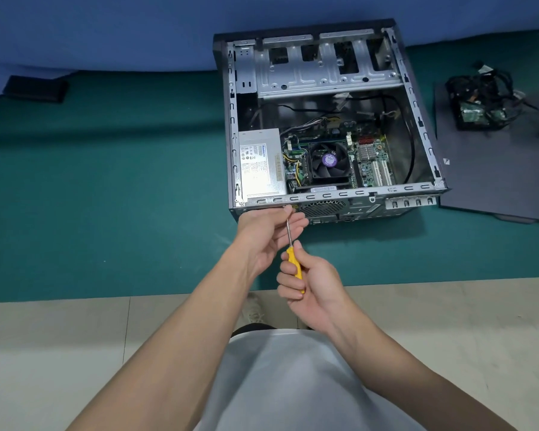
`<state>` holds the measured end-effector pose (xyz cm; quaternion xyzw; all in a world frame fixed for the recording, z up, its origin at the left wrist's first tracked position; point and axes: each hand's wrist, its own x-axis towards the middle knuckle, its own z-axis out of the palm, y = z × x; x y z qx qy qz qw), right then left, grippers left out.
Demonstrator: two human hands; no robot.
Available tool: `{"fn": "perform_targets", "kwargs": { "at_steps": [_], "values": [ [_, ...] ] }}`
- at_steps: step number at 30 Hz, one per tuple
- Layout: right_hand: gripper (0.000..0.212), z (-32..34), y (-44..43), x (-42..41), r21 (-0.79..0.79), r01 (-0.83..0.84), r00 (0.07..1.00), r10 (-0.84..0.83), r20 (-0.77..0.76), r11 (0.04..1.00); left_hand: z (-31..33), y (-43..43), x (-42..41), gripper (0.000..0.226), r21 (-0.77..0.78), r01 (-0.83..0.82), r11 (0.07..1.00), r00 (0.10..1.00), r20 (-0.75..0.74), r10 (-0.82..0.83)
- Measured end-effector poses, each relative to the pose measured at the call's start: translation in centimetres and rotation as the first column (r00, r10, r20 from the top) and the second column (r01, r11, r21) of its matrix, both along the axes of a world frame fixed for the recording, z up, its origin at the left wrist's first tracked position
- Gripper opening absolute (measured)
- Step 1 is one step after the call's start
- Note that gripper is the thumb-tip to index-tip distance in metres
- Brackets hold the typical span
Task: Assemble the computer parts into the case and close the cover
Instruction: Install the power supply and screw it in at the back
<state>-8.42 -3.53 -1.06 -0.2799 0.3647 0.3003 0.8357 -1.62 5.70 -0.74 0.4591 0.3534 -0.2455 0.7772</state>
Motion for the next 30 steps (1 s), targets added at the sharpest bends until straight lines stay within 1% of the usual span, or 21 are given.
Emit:
{"fn": "perform_targets", "kwargs": {
  "at_steps": [2,3,4,5,6,7,9,10,12,13,14,17,19,21,22,24,25,26,28,29,30],
  "values": [
    [0.033,0.0,0.1,0.1,0.173,0.061,0.997,-0.052,-0.059,0.983,0.1,0.2,0.1,0.008,-0.021,0.024,0.999,1.0,-0.001,-0.024],
    [0.034,0.0,0.2,0.1,0.189,0.073,0.996,-0.061,-0.067,0.979,0.0,0.2,0.2,0.008,-0.013,0.02,1.0,1.0,-0.003,-0.02],
    [0.035,0.1,0.4,0.1,0.153,0.067,0.996,-0.058,-0.062,0.986,0.0,0.1,0.2,0.008,-0.001,0.008,1.0,1.0,-0.005,-0.008],
    [0.035,0.1,0.6,0.1,0.062,0.047,0.998,-0.044,-0.043,0.997,0.1,0.0,0.1,0.008,0.011,-0.01,1.0,1.0,-0.007,0.01],
    [0.035,0.0,0.7,-0.1,-0.086,0.013,1.0,-0.014,-0.01,0.996,0.0,-0.2,0.1,0.007,0.022,-0.03,0.999,0.999,-0.01,0.03],
    [0.036,-0.1,0.9,-0.3,-0.275,-0.03,0.999,0.041,0.033,0.961,0.0,-0.3,0.1,0.007,0.031,-0.048,0.998,0.999,-0.011,0.048],
    [0.039,-0.3,1.1,-0.6,-0.622,-0.112,0.972,0.216,0.094,0.775,-0.2,-0.6,0.0,0.006,0.045,-0.068,0.997,0.998,-0.01,0.068],
    [0.041,-0.5,1.3,-0.6,-0.737,-0.139,0.949,0.302,0.092,0.661,-0.2,-0.7,-0.1,0.006,0.049,-0.07,0.996,0.997,-0.006,0.07],
    [0.044,-1.0,1.6,-0.5,-0.863,-0.158,0.919,0.392,0.05,0.48,-0.3,-0.5,-0.1,0.008,0.039,-0.055,0.998,0.998,0.001,0.055],
    [0.043,-1.2,1.7,-0.5,-0.88,-0.154,0.919,0.391,0.039,0.45,-0.3,-0.3,-0.1,0.012,0.02,-0.038,0.999,0.999,0.003,0.038],
    [0.042,-1.4,1.8,-0.4,-0.874,-0.143,0.926,0.375,0.048,0.465,-0.2,0.0,0.0,0.02,-0.009,-0.019,1.0,1.0,0.002,0.019],
    [0.04,-1.4,2.3,-0.3,-0.795,-0.123,0.948,0.308,0.083,0.594,-0.1,0.8,0.1,0.051,-0.072,0.029,0.997,0.999,-0.012,-0.03],
    [0.041,-1.2,2.3,-0.2,-0.671,-0.093,0.973,0.21,0.096,0.736,-0.2,0.9,0.3,0.055,-0.077,0.039,0.996,0.999,-0.027,-0.041],
    [0.042,-0.9,1.8,0.0,-0.361,-0.014,0.996,0.045,0.079,0.933,-0.2,0.9,0.5,0.051,-0.069,0.041,0.997,0.998,-0.039,-0.044],
    [0.043,-0.6,1.5,0.2,-0.156,0.026,0.999,-0.021,0.035,0.987,-0.2,0.9,0.6,0.05,-0.066,0.046,0.997,0.998,-0.042,-0.048],
    [0.042,-0.2,1.0,0.4,0.188,0.088,0.995,-0.078,-0.062,0.978,-0.2,1.0,0.6,0.049,-0.066,0.053,0.996,0.997,-0.044,-0.056],
    [0.04,-0.2,0.7,0.4,0.284,0.108,0.992,-0.086,-0.089,0.953,-0.1,1.0,0.6,0.048,-0.067,0.051,0.996,0.997,-0.046,-0.054],
    [0.038,-0.2,0.6,0.3,0.324,0.123,0.99,-0.096,-0.099,0.938,-0.1,1.0,0.6,0.048,-0.067,0.045,0.997,0.998,-0.048,-0.049],
    [0.037,-0.3,1.0,0.3,0.275,0.137,0.99,-0.12,-0.079,0.952,0.0,0.9,0.6,0.046,-0.062,0.03,0.998,0.998,-0.05,-0.033],
    [0.036,-0.4,1.4,0.3,0.185,0.143,0.989,-0.135,-0.058,0.972,0.0,0.8,0.6,0.046,-0.056,0.023,0.998,0.998,-0.053,-0.026],
    [0.035,-0.5,1.7,0.1,0.038,0.137,0.99,-0.137,-0.017,0.99,0.0,0.7,0.6,0.046,-0.051,0.017,0.999,0.998,-0.056,-0.02]
  ]
}}
